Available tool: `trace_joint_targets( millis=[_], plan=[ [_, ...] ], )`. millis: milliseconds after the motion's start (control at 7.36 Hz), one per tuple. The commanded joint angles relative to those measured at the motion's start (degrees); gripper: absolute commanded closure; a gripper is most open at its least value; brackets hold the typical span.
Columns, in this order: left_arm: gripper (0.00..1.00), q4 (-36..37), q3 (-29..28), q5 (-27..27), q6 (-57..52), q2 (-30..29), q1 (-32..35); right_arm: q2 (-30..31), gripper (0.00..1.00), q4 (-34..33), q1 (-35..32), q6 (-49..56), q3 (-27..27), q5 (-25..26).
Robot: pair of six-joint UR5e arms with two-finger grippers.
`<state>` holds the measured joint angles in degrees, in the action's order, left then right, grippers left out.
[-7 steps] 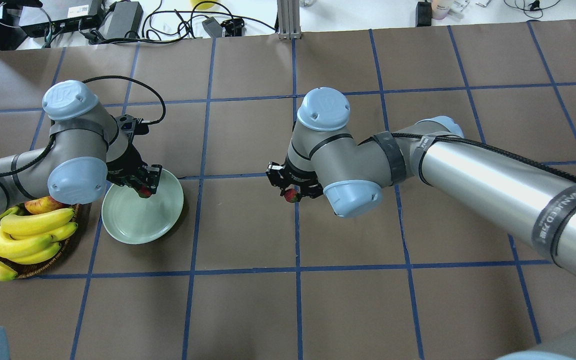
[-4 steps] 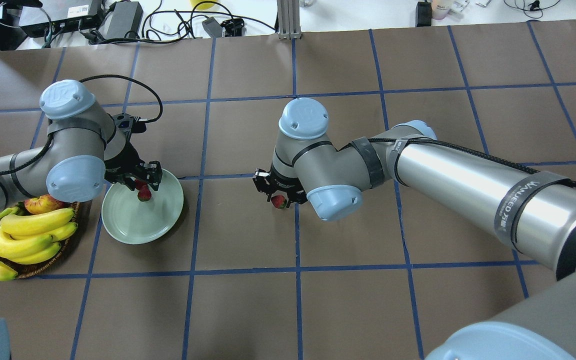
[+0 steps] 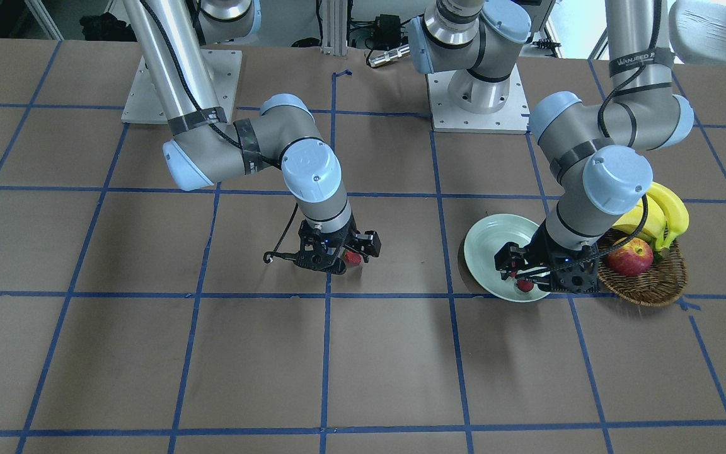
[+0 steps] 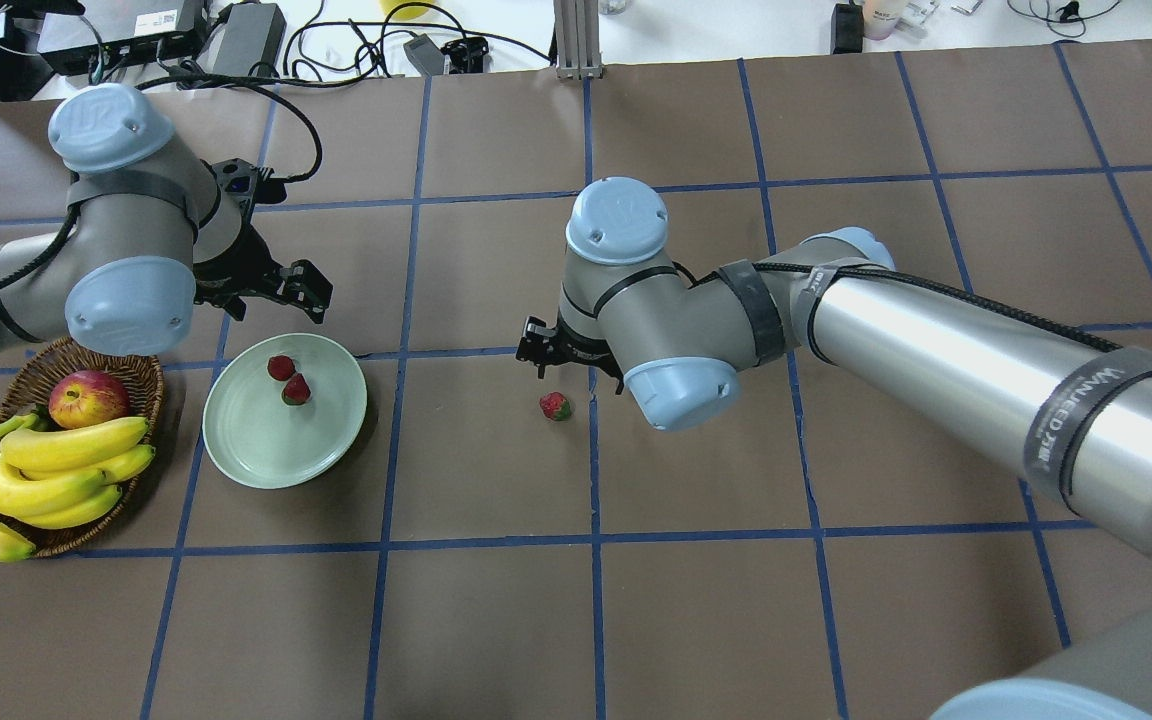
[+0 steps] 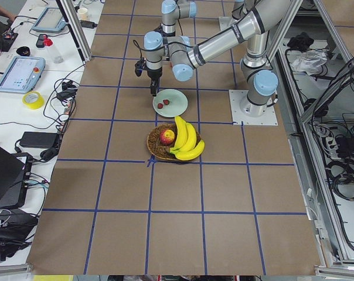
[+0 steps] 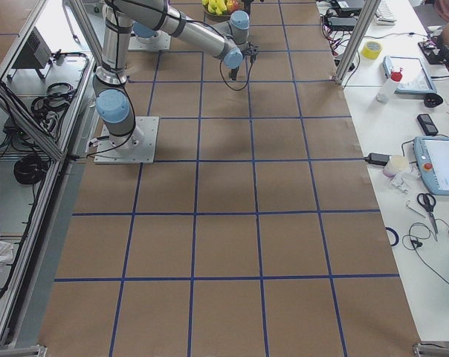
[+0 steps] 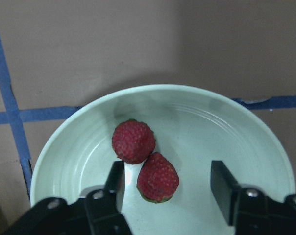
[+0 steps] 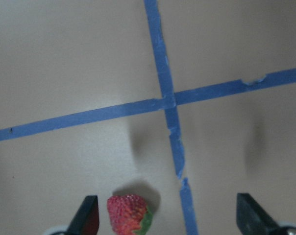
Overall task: Collect all strawberries into plate
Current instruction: 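Withdraw the right arm to rest while the left gripper grasps the center strawberry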
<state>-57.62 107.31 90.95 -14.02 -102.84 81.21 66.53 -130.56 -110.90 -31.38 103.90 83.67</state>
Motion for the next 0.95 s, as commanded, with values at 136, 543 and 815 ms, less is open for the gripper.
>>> trace_joint_targets(
  millis=[136, 543, 815],
  plan=[
    [0.0, -1.89, -2.19, -0.68, 14.41, 1.33, 12.09, 11.74, 0.0, 16.07, 11.98, 15.78, 0.42, 1.85],
    [0.0, 2.22, -2.02, -1.38, 30.15, -2.7, 23.26, 16.96, 0.0, 28.57, 17.73, 19.34, -5.86, 5.35],
    [0.0, 6.52, -1.76, -4.7, 37.63, -7.44, 25.66, 17.14, 0.0, 38.51, 17.65, 19.34, -16.5, 7.37]
  ],
)
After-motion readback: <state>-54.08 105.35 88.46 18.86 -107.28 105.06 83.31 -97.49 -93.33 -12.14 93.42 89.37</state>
